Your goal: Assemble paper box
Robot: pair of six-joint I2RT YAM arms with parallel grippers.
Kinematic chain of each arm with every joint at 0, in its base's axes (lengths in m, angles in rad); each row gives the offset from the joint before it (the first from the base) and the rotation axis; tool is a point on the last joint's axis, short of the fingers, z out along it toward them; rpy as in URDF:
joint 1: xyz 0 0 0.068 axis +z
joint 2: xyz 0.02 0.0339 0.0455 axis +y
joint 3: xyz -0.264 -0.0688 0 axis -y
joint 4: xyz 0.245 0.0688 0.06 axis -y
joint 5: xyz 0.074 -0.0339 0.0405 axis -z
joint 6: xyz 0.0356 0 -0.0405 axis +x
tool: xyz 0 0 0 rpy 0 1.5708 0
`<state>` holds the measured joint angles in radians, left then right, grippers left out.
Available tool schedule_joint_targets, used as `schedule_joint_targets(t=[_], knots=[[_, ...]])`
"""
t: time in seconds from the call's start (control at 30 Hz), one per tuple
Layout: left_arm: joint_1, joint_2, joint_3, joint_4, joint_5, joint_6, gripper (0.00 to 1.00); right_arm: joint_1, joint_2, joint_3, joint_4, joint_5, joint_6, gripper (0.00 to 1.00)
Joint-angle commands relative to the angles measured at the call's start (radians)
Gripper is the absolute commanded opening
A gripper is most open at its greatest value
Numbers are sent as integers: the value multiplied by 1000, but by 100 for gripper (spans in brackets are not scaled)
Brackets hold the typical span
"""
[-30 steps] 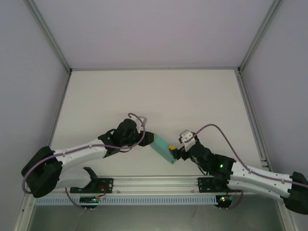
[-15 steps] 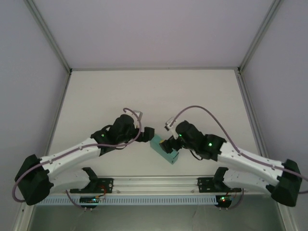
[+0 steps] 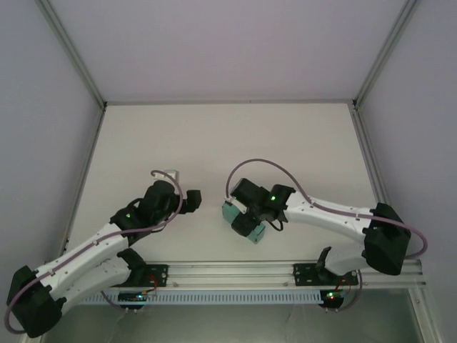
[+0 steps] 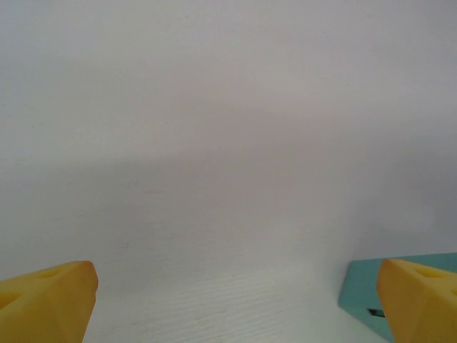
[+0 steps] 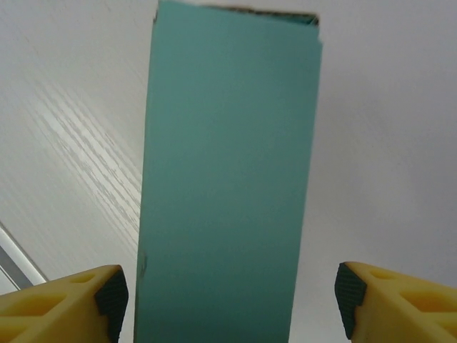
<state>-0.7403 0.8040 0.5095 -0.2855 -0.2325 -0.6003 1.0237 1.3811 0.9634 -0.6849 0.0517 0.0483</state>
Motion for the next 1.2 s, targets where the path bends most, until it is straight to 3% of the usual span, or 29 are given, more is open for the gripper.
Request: schedule_joint_targets(t=[0.0,0.17,0.33,0.53,0.7,0.93,1.17], knots=[[13,-21,-9,-11,-25,-10,100,4,44,53,-86,17,-53,73],[15,-12,-6,-11,-28,11,99,28,78,103,-134,156,-193,68],[16,-12,-10,-8,-44,23,100,48,89,91,-122,195,-412,68],[18,-41,-23,-32,-66,21,100,49,144,118,-134,187,-478,66],[16,-67,-34,-37,-88,24,100,76,191,119,-87,325,-517,64],[19,-76,-39,-41,-119,26,100,84,258,56,177,588,-712,60],[18,-81,-41,-43,-145,16,100,61,304,-26,444,681,-831,62]])
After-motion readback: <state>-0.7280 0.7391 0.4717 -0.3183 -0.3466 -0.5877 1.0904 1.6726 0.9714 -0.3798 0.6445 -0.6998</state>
